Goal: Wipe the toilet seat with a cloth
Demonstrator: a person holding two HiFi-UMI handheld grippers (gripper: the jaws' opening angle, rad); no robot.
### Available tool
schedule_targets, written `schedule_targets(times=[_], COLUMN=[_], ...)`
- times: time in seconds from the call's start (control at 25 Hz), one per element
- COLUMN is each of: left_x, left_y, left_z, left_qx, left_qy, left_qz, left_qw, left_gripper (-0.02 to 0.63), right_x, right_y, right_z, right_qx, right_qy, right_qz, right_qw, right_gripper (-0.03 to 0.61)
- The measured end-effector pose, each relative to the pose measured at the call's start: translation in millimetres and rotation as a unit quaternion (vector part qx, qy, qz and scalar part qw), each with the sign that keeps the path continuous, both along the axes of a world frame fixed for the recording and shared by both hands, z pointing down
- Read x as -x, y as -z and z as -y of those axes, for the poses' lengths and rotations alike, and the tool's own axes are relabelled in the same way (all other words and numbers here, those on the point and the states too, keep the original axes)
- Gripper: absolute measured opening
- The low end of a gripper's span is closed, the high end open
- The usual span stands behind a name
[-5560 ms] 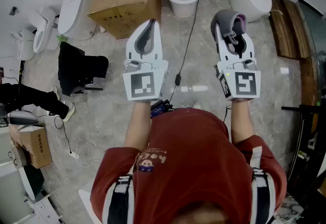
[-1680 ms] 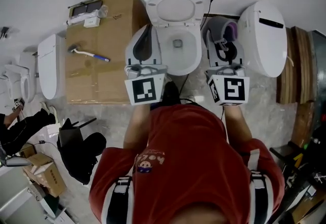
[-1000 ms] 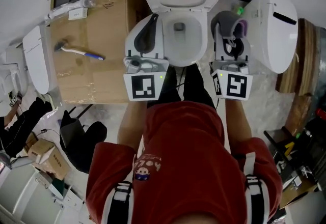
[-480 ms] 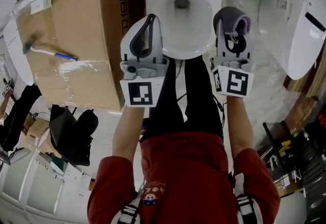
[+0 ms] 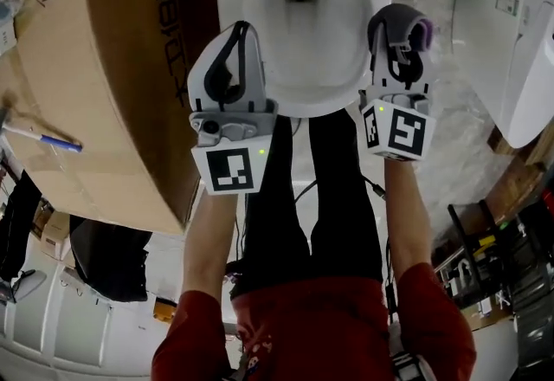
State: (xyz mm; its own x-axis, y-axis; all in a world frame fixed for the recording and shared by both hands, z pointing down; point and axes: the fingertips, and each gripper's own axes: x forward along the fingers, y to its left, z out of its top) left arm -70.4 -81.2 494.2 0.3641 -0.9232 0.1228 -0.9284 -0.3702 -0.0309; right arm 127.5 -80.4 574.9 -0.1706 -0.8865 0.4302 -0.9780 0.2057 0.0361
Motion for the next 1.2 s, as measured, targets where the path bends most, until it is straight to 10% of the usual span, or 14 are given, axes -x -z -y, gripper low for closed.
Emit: schedule_targets(times=[1.2], left_x=[20], left_y=[-32], left_z=[21], left_qx=[-0.004], left_qy=[0.02], left_qz=[-0.006], left_qw=[0.9998], left_gripper=[0.017], right_x=[14], right_y=[-72], right_z=[100], right_qx=[0.022], right_qy=[-0.008], right_qz=[-0.052], right_qw=[0.998], right_gripper=[0.089])
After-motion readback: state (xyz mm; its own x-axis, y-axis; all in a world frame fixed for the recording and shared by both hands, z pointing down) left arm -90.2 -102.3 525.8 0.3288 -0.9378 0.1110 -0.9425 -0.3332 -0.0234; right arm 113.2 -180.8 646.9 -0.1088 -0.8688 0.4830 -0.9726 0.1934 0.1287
